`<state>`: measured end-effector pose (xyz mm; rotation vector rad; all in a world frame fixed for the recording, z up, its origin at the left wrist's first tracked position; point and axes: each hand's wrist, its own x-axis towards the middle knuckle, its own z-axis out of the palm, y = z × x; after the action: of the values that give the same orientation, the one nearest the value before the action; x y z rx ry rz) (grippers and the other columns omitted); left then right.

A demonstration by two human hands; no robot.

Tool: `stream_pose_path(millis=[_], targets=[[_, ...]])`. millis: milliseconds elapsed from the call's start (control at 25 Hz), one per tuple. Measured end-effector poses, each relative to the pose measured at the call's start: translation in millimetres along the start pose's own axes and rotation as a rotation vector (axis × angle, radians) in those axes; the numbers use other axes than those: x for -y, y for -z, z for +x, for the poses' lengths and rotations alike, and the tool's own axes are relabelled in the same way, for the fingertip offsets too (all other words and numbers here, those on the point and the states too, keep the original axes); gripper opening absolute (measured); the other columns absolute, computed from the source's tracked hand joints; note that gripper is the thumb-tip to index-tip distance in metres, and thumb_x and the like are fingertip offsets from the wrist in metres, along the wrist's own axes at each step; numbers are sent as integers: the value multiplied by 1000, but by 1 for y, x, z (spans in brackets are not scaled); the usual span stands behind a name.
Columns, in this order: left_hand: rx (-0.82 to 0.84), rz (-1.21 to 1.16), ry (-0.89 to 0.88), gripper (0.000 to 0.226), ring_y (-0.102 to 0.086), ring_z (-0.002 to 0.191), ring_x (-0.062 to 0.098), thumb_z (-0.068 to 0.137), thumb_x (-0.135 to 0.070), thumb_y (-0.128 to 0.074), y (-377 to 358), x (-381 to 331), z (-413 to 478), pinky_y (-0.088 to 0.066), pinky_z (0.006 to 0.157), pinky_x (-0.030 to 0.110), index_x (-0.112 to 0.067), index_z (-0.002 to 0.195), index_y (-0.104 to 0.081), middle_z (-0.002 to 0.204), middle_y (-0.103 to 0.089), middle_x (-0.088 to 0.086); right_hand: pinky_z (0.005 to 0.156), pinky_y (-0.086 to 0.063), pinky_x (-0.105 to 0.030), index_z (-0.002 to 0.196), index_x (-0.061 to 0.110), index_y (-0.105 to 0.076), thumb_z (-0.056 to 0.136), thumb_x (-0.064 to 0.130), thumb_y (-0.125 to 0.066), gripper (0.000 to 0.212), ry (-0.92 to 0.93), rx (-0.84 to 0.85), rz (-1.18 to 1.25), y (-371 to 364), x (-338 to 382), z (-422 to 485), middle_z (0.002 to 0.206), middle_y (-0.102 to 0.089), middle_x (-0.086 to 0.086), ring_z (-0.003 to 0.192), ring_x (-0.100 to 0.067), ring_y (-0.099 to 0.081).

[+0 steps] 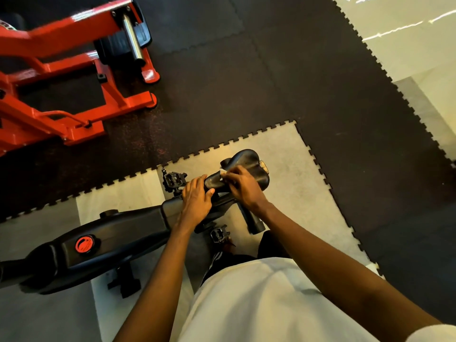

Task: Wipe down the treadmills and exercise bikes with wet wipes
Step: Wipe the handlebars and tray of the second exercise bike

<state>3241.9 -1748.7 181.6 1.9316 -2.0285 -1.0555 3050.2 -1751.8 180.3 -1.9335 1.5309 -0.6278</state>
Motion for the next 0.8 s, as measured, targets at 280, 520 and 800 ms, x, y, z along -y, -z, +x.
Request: stream_pose_path(millis=[280,520,800], targets=[[-51,79,110,56,-19,152,24,101,-23,-56,-6,-11,10,1,123,41,-16,152,-37,158,-36,8,97,-53,-31,127,26,-65,97,37,-61,32,-144,6,-16,43,-62,14,129,-56,-7,110,-19,-57],[-291,17,321,67,-2,156,21,99,-11,-51,-39,-59,-1,10,123,35,-9,159,-21,168,-13,9,98,-53,-32,127,19,-62,100,26,-58,28,56,189,8,58,-78,6,133,-56,-9,113,-20,-57],[-708,-507,672,75,-46,133,33,92,-30,-72,-110,-129,-19,-46,107,42,-7,150,-31,152,-34,16,88,-51,-19,115,14,-67,98,18,-62,18,131,242,140,94,-118,35,117,-62,-5,101,-12,-57]])
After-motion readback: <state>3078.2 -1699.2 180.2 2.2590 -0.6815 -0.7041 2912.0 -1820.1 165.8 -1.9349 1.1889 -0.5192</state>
